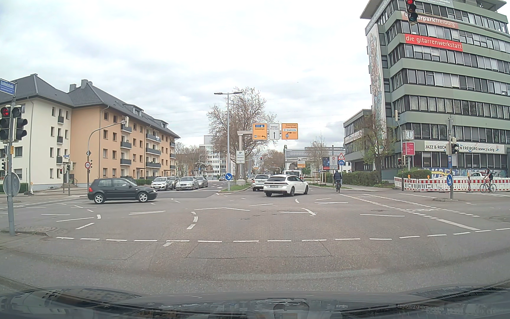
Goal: Follow the waypoints while adhering to traffic rules and regulations
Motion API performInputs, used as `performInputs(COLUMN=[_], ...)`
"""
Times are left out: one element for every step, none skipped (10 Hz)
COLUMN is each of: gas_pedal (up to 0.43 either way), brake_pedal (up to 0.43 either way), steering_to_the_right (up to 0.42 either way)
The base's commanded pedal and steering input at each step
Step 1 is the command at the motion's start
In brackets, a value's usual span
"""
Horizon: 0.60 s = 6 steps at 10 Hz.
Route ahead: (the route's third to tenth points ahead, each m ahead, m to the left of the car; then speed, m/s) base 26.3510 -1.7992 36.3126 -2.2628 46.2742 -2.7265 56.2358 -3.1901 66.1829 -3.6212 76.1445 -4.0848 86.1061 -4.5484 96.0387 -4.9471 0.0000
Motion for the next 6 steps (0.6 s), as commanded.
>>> performInputs(gas_pedal=[0.0, 0.0, 0.0, 0.0, 0.0, 0.0], brake_pedal=[0.201, 0.201, 0.201, 0.201, 0.201, 0.201], steering_to_the_right=[-0.018, -0.018, -0.018, -0.018, -0.018, -0.018])
